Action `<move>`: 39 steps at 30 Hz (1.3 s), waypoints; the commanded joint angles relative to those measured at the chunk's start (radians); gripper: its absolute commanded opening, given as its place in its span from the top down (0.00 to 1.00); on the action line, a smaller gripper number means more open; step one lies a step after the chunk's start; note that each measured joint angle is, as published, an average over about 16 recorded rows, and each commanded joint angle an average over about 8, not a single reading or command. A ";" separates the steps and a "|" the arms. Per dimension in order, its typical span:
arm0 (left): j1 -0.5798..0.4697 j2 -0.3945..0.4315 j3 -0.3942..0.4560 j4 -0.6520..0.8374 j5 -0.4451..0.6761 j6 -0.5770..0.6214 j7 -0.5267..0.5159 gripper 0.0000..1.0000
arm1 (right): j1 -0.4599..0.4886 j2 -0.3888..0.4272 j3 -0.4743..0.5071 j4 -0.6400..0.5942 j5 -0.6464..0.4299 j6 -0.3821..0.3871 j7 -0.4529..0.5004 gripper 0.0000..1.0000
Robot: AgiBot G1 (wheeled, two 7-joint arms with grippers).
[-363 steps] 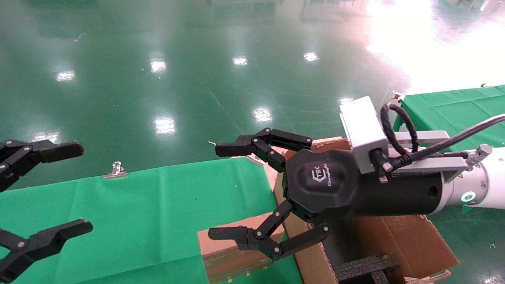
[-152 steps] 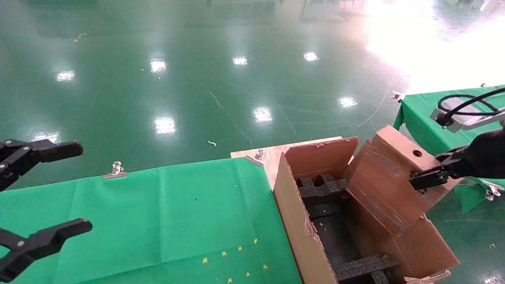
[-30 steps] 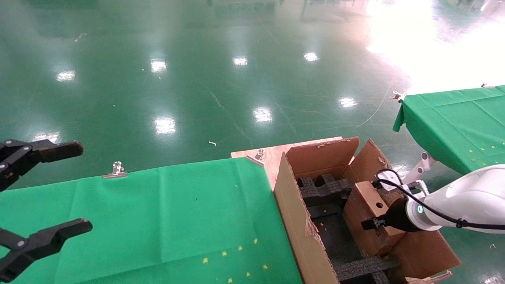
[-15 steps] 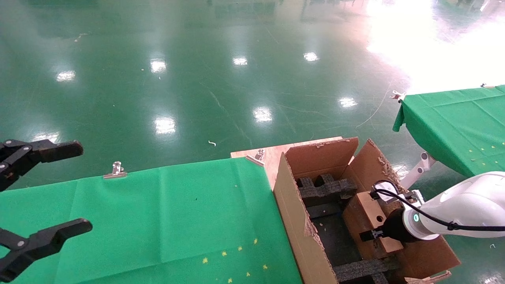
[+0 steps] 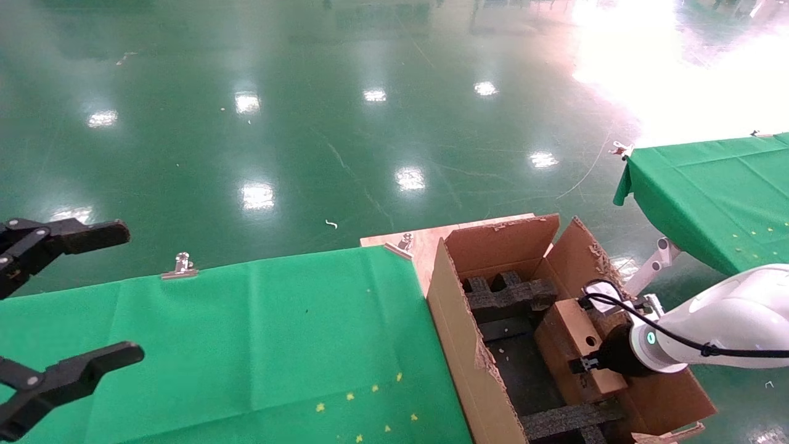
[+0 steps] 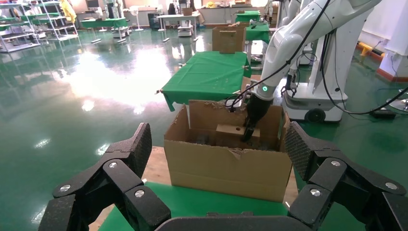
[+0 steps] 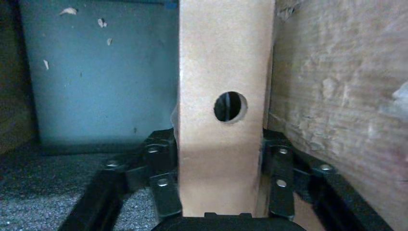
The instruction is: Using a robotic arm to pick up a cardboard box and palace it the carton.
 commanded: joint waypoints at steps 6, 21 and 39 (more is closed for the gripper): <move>0.000 0.000 0.000 0.000 0.000 0.000 0.000 0.00 | 0.024 0.012 0.002 0.023 -0.017 -0.011 0.004 0.00; 0.000 0.000 0.000 0.000 0.000 0.000 0.000 0.00 | 0.197 0.072 0.062 0.147 -0.095 -0.045 0.040 0.00; 0.000 0.000 0.000 0.000 0.000 0.000 0.000 0.00 | 0.461 0.064 0.216 0.222 0.120 -0.084 -0.152 0.00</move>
